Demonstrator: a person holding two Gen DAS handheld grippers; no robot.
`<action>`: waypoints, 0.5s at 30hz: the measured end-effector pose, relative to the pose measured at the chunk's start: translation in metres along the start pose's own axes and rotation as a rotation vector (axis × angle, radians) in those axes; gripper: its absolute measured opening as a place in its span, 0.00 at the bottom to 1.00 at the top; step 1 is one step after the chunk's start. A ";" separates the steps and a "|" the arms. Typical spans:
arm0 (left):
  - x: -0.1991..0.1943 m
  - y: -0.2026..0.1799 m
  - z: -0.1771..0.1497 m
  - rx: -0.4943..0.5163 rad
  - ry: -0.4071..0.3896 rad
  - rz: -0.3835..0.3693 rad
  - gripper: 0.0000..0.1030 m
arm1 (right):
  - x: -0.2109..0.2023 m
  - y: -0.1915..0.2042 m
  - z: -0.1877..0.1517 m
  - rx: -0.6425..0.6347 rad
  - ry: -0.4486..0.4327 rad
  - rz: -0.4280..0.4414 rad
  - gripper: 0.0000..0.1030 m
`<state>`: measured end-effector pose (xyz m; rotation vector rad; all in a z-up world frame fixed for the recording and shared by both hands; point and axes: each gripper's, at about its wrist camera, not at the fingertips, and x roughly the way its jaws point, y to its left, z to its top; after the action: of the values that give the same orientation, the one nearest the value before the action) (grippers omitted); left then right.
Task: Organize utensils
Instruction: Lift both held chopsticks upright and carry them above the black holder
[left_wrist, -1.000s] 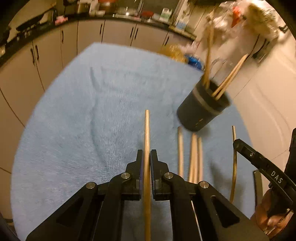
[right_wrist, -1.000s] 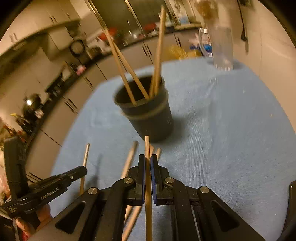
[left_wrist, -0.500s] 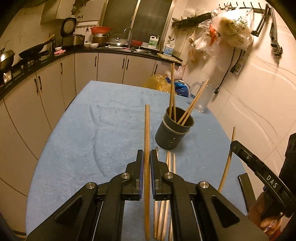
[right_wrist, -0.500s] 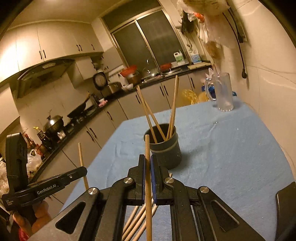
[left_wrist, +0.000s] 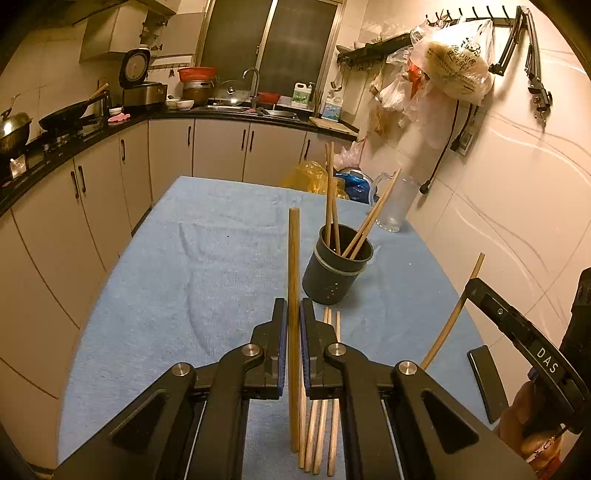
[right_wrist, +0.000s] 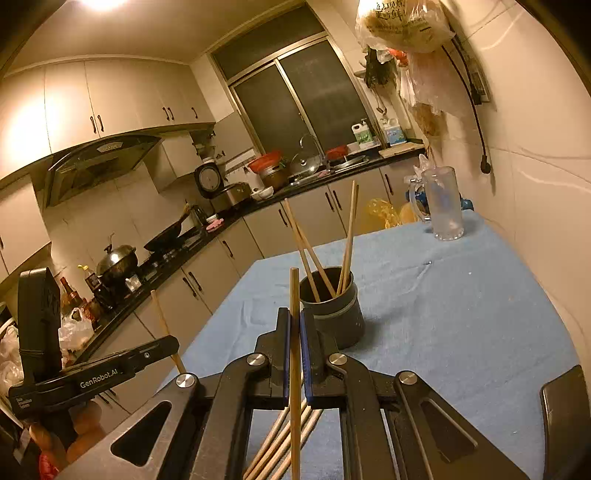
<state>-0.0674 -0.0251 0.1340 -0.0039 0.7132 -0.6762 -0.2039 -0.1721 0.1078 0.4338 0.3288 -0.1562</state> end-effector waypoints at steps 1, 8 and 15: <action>-0.001 -0.001 0.000 0.001 -0.002 -0.001 0.06 | -0.001 0.000 0.001 0.001 -0.002 0.000 0.05; -0.006 -0.001 0.001 0.004 -0.011 -0.005 0.06 | -0.003 -0.002 0.004 0.000 -0.015 0.006 0.05; -0.009 -0.002 0.002 0.003 -0.015 -0.006 0.06 | -0.006 -0.001 0.006 -0.003 -0.024 0.006 0.05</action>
<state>-0.0718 -0.0216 0.1417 -0.0084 0.6977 -0.6819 -0.2079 -0.1753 0.1141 0.4297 0.3046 -0.1551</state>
